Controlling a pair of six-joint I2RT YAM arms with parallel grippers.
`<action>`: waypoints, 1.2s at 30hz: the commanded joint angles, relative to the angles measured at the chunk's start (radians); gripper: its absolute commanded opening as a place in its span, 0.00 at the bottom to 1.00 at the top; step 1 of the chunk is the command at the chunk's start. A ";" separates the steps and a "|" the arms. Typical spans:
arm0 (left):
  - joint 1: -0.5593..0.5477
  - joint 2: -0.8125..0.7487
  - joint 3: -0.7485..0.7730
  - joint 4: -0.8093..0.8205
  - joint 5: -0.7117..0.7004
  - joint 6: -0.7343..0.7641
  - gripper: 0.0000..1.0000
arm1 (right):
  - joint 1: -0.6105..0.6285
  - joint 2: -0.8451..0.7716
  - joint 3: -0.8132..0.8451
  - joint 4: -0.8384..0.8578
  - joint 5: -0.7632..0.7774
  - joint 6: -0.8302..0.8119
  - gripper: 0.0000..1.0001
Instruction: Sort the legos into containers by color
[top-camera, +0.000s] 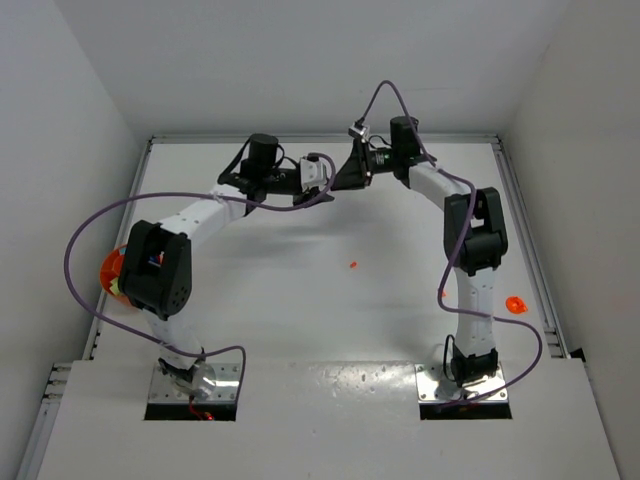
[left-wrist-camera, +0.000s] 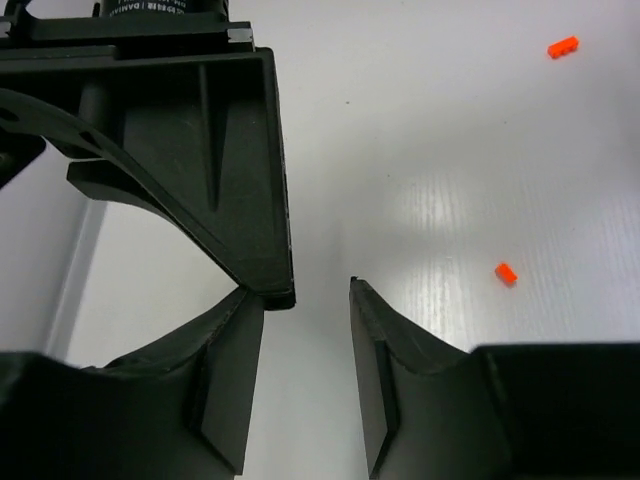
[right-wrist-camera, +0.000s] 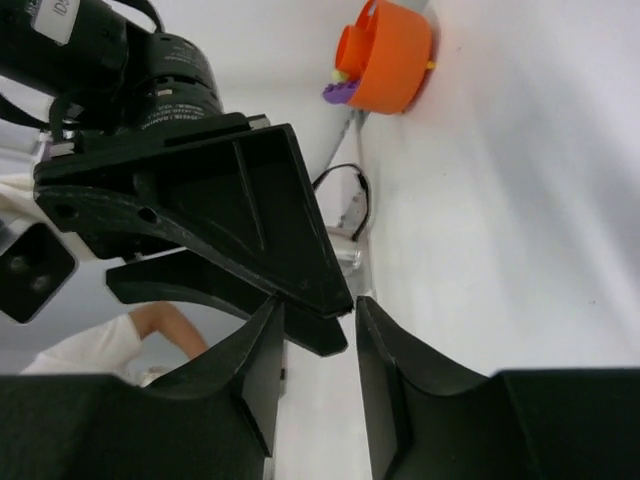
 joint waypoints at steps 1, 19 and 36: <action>-0.020 0.008 0.048 -0.138 0.033 -0.046 0.44 | -0.036 -0.081 0.043 -0.308 0.152 -0.301 0.37; -0.140 0.094 0.254 -0.815 -0.130 -0.033 1.00 | -0.215 -0.598 -0.296 -0.867 1.184 -0.958 0.49; -0.436 0.114 0.112 -0.677 -0.317 0.212 0.36 | -0.356 -0.871 -0.580 -0.798 1.167 -1.012 0.38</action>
